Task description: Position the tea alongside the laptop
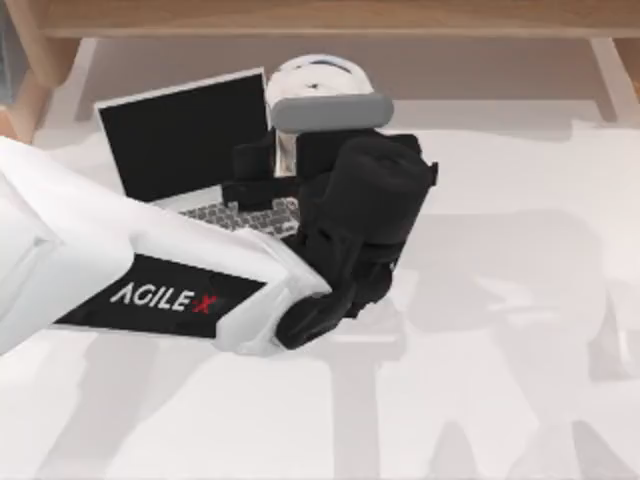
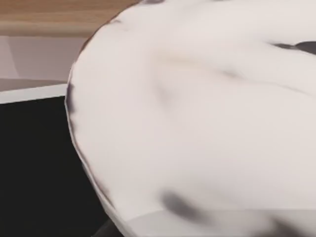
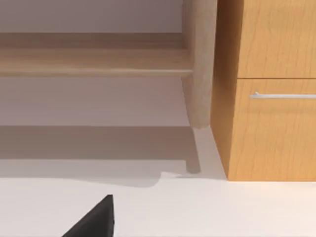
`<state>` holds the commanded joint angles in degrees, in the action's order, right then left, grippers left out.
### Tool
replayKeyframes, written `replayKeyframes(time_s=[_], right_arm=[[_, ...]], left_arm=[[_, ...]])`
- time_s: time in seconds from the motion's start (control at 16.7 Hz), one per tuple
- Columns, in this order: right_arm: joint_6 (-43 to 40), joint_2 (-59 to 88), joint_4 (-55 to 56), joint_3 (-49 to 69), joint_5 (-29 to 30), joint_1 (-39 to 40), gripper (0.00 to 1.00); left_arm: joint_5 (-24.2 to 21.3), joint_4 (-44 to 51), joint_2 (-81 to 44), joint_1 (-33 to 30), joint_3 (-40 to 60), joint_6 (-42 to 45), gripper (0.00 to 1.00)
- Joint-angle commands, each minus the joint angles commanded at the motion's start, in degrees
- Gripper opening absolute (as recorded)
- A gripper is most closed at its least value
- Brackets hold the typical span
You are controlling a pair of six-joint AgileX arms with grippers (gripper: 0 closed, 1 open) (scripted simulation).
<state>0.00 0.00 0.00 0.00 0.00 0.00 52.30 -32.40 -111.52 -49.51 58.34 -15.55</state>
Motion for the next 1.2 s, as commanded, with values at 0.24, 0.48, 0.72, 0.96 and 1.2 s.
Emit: replayKeyframes(time_s=[0.24, 0.48, 0.72, 0.96, 1.2], right_arm=[[0.0, 0.0, 0.0, 0.0, 0.0, 0.0, 1.00], [0.0, 0.0, 0.0, 0.0, 0.0, 0.0, 1.00], [0.0, 0.0, 0.0, 0.0, 0.0, 0.0, 1.00], [0.0, 0.0, 0.0, 0.0, 0.0, 0.0, 1.00], [0.0, 0.0, 0.0, 0.0, 0.0, 0.0, 1.00]], left_arm=[[-2.6, -2.0, -0.7, -0.2, -0.9, -0.4, 0.00], [-5.6, -2.1, -4.4, -2.0, -0.1, -2.9, 0.00], [-6.0, -1.8, -5.3, -2.2, -0.5, -3.3, 0.00], [-6.0, -1.8, -5.3, -2.2, -0.5, -3.3, 0.23], [-6.0, -1.8, -5.3, -2.2, -0.5, -3.3, 0.53]])
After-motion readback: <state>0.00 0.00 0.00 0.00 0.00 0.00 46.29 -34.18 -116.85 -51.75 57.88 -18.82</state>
